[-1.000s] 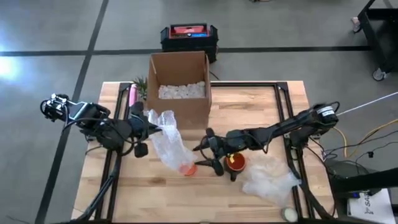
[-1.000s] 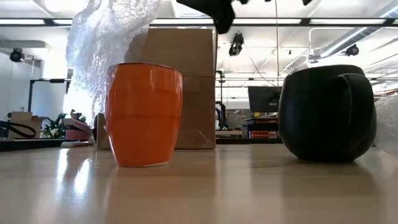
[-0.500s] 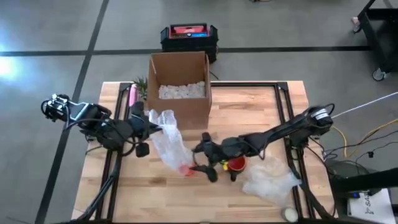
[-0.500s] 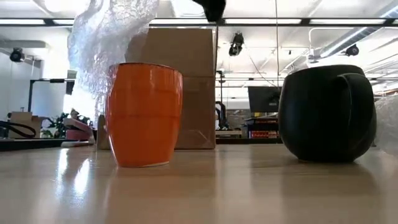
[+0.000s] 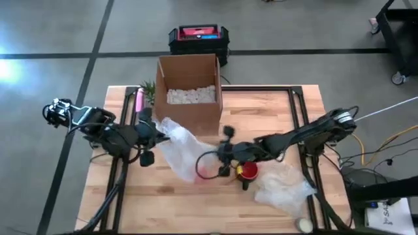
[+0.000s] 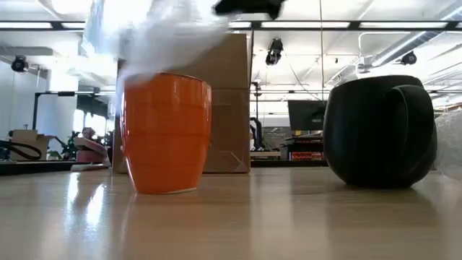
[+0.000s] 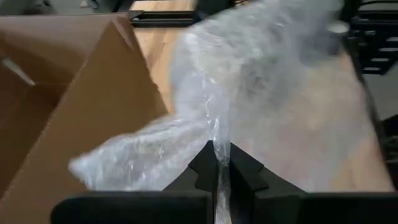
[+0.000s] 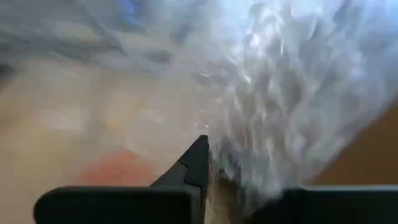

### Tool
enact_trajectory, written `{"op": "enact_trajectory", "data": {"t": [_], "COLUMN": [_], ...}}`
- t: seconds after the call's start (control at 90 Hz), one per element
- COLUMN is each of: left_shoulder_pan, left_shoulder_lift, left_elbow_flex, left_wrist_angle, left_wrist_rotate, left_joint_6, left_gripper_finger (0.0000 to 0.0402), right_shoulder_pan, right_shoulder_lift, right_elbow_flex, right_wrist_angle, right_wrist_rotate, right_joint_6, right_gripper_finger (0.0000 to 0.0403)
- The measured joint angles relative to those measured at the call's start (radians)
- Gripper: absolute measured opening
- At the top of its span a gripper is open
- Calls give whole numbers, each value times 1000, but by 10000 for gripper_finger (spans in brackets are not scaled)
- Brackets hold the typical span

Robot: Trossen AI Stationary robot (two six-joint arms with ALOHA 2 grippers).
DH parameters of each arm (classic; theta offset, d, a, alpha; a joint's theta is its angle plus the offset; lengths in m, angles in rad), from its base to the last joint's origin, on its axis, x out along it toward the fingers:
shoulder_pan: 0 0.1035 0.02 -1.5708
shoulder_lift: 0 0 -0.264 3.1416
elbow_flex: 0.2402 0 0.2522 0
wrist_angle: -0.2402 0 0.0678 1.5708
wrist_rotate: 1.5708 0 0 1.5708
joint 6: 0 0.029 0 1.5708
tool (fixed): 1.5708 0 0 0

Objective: Wrap mug
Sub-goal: Prepare the left transparent bubble wrap

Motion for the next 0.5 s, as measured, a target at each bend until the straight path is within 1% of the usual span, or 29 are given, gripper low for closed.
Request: {"op": "enact_trajectory", "data": {"t": [0.067,0.178,0.244,0.333,0.411,0.5], "left_shoulder_pan": [0,0,0,1,0,-1], "left_shoulder_lift": [-10,-30,-31,-26,-18,4], "left_elbow_flex": [4,6,6,5,5,1], "left_wrist_angle": [-4,-30,-52,-99,-134,-174], "left_wrist_rotate": [45,140,161,170,174,203], "left_joint_6": [-18,-52,-80,-106,-128,-158], "left_gripper_finger": [0,0,0,0,4,8], "right_shoulder_pan": [13,31,39,46,54,60], "right_shoulder_lift": [-49,-124,-168,-191,-197,-189], "right_elbow_flex": [4,26,33,33,29,23], "right_wrist_angle": [-132,-293,-358,-419,-467,-515], "right_wrist_rotate": [48,120,129,130,117,123], "right_joint_6": [-7,11,19,39,64,92], "right_gripper_finger": [2,1,1,0,0,0]}}
